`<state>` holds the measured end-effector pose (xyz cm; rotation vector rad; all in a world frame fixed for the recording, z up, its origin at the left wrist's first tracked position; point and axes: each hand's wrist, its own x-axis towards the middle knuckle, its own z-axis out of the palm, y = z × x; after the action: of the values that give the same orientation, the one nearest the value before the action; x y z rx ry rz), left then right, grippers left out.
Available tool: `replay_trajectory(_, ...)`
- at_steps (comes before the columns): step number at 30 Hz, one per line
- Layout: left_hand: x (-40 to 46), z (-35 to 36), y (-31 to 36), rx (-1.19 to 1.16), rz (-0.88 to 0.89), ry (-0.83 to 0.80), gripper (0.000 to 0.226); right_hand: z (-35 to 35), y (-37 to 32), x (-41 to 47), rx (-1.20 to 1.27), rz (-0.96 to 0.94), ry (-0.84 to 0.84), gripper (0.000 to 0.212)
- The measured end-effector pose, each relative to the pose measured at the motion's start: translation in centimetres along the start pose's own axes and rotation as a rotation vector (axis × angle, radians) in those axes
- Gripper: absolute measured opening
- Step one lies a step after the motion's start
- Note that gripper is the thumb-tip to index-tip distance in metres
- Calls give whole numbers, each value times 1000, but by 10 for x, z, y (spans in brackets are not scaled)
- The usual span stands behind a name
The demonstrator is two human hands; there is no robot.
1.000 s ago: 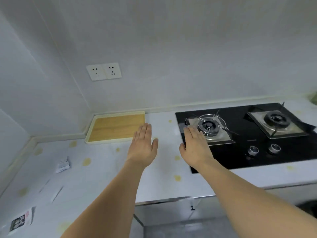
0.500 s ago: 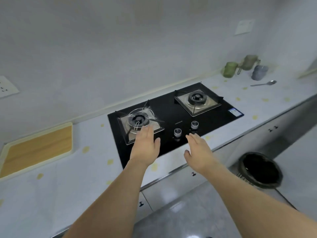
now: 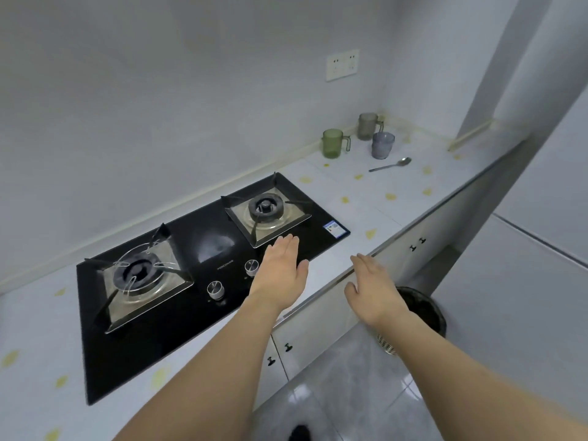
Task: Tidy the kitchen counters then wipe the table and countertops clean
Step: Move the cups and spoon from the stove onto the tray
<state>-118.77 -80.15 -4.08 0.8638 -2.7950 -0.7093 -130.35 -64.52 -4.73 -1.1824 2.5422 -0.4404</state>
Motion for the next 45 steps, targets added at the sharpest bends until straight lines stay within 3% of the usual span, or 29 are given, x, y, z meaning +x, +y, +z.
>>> replay_trajectory(6, 92, 15, 8, -34, -33, -10, 55, -9, 35, 82, -33, 15, -59, 59)
replay_trajectory(17, 327, 7, 20, -107, -38, -10, 59, -94, 100, 289, -33, 43, 20, 59)
replay_trajectory(25, 515, 20, 47, -101, -138, -36, 66, -141, 185, 458, 47, 213, 91, 60)
replay_trajectory(33, 661, 63, 32, -44, -266, -30, 73, -146, 275, 623, 14, 348, 33, 95)
replay_trajectory(38, 711, 83, 14, 2, -354, -64, 90, -133, 298, 674, -61, 302, -2, 111)
replay_trajectory(45, 726, 103, 11, 22, -320, -36, 88, -118, 306, 689, -22, 247, 61, 101)
